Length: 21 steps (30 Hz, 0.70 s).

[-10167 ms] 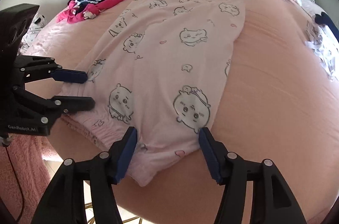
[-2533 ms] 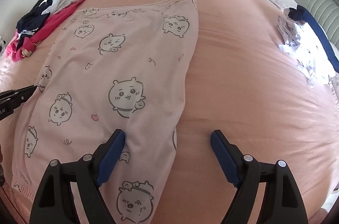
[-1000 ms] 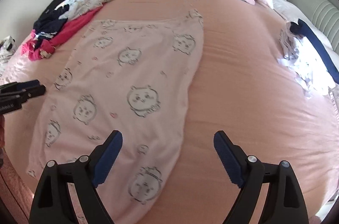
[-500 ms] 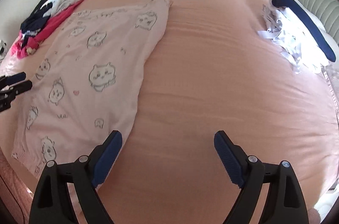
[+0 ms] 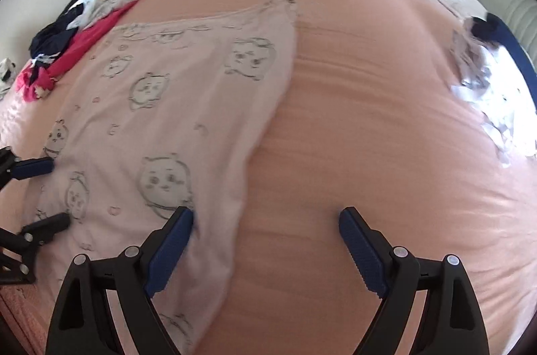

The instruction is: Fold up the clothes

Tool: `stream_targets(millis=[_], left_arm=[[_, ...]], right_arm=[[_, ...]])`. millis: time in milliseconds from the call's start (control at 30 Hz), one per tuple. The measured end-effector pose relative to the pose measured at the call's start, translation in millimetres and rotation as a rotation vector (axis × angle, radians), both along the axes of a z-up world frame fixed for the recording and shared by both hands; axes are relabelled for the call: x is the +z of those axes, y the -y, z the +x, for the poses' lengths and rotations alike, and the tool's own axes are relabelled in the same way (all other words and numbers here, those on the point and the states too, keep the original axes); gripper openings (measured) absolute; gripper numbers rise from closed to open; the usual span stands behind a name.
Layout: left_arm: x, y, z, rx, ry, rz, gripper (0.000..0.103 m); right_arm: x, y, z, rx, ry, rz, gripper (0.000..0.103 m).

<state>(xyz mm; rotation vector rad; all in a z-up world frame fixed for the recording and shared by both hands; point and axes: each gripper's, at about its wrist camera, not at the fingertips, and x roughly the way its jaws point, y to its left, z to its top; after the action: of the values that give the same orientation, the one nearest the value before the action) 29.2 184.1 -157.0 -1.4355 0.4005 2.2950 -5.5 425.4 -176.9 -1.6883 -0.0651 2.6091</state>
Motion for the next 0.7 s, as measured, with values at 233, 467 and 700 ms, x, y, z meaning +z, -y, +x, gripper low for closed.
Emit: stream_targets(millis=[233, 467, 700], left_arm=[[18.5, -20.3, -35.4, -0.015, -0.078, 0.072, 0.069], [11.1, -54.8, -75.2, -0.030, -0.115, 0.027, 0.069], [-2.5, -43.4, -107.5, 0.016, -0.094, 0.045, 0.069]], right_arm=[[23.0, -39.3, -1.4, -0.052, -0.058, -0.035, 0.088], [22.1, 33.8, -38.1, 0.166, -0.095, -0.013, 0.088], [7.2, 49.1, -79.4, 0.194, -0.095, -0.006, 0.088]])
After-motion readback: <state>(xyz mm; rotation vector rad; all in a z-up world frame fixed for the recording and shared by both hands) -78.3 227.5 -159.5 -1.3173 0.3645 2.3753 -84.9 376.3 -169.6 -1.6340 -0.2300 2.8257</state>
